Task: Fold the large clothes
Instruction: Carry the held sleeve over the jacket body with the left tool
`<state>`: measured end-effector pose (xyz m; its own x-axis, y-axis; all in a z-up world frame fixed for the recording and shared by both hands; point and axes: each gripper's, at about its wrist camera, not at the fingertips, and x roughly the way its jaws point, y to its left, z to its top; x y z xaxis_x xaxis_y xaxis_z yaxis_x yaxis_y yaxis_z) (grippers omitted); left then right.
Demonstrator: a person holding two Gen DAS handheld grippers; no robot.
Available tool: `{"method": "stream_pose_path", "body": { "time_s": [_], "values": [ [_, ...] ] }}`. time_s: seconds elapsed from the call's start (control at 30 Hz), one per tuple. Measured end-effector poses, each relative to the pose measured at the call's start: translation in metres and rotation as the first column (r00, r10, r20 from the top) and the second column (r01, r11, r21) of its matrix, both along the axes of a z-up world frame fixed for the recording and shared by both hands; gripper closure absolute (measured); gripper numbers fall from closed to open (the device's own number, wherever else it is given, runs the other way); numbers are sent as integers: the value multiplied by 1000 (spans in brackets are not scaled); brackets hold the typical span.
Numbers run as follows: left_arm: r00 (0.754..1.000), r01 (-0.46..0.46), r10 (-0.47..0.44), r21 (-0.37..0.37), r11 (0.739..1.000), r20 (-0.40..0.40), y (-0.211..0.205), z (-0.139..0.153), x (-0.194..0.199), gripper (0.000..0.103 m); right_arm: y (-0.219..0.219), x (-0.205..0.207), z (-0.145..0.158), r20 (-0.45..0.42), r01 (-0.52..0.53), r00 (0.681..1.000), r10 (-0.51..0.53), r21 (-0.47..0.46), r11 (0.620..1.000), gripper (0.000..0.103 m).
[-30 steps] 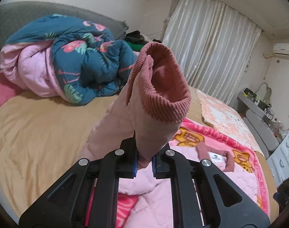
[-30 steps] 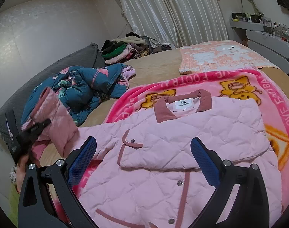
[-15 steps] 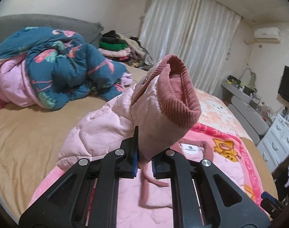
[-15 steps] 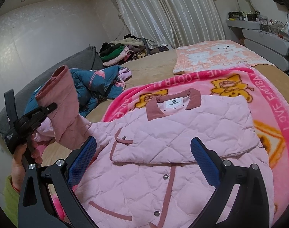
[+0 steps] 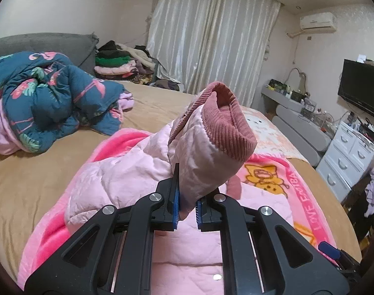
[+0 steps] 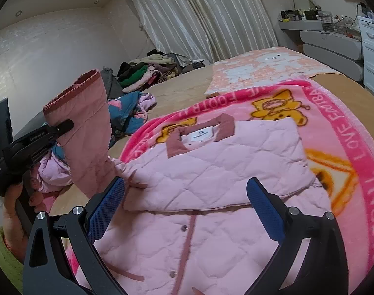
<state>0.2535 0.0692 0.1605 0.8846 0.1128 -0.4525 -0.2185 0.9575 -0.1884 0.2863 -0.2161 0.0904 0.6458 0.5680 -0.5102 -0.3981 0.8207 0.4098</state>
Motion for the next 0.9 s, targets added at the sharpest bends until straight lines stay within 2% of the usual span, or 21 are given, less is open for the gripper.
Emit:
{"method": "stream_pose_path", "body": {
  "time_s": [0.23, 0.47, 0.67, 0.9],
  "values": [
    [997, 61, -60, 32, 998, -39, -43, -15, 18, 99, -31, 12, -8, 19, 52, 998, -52, -12, 999, 4],
    [985, 140, -134, 55, 989, -106, -84, -45, 37, 99, -79, 17, -28, -19, 155, 988, -155, -8, 988, 4],
    [965, 202, -186, 72, 977, -182, -119, -78, 50, 98, -116, 19, -29, -14, 270, 962, -271, -32, 962, 4],
    [932, 271, -232, 111, 956, -280, -153, -117, 56, 92, -125, 28, -43, -54, 283, 957, -285, -44, 958, 4]
  ]
}}
